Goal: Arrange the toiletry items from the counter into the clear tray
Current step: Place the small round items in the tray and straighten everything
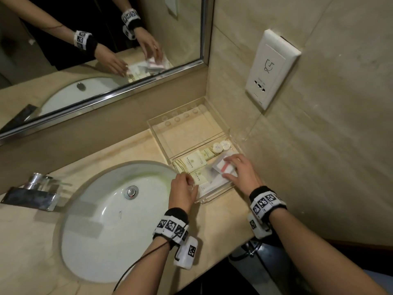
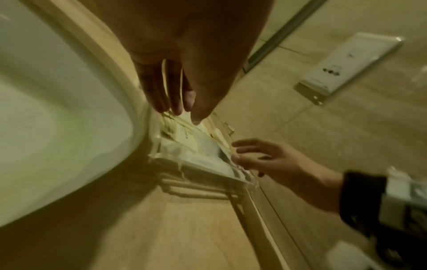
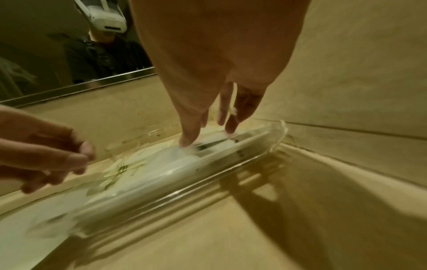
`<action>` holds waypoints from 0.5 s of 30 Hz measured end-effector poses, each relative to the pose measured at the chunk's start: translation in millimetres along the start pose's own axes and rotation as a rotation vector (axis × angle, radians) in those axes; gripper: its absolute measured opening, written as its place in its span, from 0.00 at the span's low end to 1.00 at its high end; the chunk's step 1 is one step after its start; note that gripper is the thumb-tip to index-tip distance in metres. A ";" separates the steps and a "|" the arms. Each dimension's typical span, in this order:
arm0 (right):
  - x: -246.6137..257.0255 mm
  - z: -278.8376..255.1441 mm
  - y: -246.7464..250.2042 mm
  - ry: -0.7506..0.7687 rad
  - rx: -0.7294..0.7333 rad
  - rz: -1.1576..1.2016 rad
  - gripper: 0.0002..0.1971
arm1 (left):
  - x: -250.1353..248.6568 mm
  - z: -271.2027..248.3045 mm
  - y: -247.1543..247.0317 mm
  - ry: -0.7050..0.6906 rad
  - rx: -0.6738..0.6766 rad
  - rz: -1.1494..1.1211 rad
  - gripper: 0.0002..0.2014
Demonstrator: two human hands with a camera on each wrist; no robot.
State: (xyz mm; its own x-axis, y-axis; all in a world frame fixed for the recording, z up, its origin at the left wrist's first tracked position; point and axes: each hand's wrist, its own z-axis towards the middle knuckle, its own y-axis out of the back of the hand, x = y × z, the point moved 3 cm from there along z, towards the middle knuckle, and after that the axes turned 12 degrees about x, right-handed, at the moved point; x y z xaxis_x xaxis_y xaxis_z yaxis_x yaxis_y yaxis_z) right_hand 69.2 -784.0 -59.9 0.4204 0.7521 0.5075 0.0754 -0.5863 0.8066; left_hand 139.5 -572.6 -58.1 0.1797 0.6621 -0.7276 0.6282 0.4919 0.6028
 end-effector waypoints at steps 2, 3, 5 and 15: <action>-2.6 11.2 1.0 -0.080 0.007 -0.004 0.31 | -15.6 10.7 -9.6 -0.080 0.061 0.105 0.13; -5.1 15.2 0.7 -0.116 0.018 -0.014 0.33 | -23.6 16.8 -14.1 -0.111 0.086 0.139 0.16; -9.9 20.5 -0.8 -0.169 0.042 -0.113 0.33 | -39.6 31.4 -21.3 -0.159 0.113 0.186 0.21; -15.1 28.3 -2.9 -0.219 -0.020 -0.292 0.32 | -65.5 80.2 -50.8 -0.098 0.253 0.303 0.17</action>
State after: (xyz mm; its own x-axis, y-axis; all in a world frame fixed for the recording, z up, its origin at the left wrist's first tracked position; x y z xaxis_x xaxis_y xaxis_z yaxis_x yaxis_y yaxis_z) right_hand 88.3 -802.2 -78.5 0.5680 0.8032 0.1795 0.2038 -0.3486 0.9148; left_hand 156.5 -686.3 -67.4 0.4494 0.6924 -0.5644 0.6999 0.1197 0.7042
